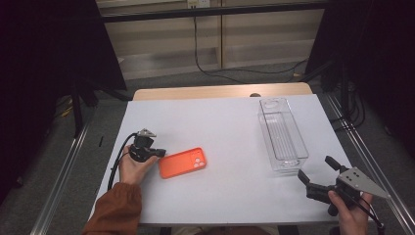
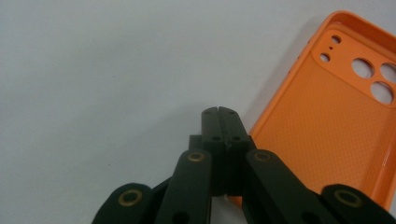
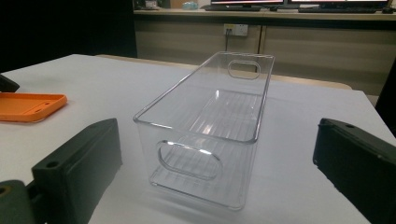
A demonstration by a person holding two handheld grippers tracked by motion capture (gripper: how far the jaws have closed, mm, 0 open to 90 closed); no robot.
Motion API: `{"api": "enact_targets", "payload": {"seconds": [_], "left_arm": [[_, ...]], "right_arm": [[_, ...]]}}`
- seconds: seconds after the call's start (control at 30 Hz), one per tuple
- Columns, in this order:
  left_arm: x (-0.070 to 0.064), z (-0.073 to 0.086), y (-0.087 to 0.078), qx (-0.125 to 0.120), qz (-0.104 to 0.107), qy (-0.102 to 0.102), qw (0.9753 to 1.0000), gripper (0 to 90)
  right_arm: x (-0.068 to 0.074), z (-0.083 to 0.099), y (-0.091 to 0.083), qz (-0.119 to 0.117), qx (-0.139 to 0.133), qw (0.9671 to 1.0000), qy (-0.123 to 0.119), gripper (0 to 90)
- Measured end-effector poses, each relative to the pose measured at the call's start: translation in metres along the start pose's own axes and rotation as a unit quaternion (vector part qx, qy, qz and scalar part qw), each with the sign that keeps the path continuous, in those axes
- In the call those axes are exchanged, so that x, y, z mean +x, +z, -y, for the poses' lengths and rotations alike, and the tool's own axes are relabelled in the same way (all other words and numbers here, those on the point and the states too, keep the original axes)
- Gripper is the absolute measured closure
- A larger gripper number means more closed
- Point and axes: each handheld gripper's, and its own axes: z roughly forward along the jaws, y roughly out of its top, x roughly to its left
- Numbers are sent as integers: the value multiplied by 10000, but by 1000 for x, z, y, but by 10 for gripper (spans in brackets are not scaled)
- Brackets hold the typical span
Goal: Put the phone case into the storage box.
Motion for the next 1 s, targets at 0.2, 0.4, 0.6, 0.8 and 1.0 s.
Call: {"api": "enact_targets", "payload": {"seconds": [0.2, 0.4, 0.6, 0.8, 1.0], "left_arm": [[-2, 1, 0, 73, 43, 75, 9999, 900], [-4, 2, 0, 64, 59, 79, 9999, 900], [-5, 2, -1, 110, 85, 85, 9999, 900], [-5, 3, -2, 108, 135, 101, 9998, 900], [-7, 6, -3, 99, 163, 52, 9998, 900]], "right_arm": [[0, 0, 0, 8, 16, 10000, 4, 5], [0, 0, 0, 3, 9, 10000, 1, 5], [0, 0, 0, 6, 4, 10000, 5, 5], [-1, -1, -1, 54, -30, 10000, 11, 5], [0, 0, 0, 29, -11, 10000, 6, 5]]}}
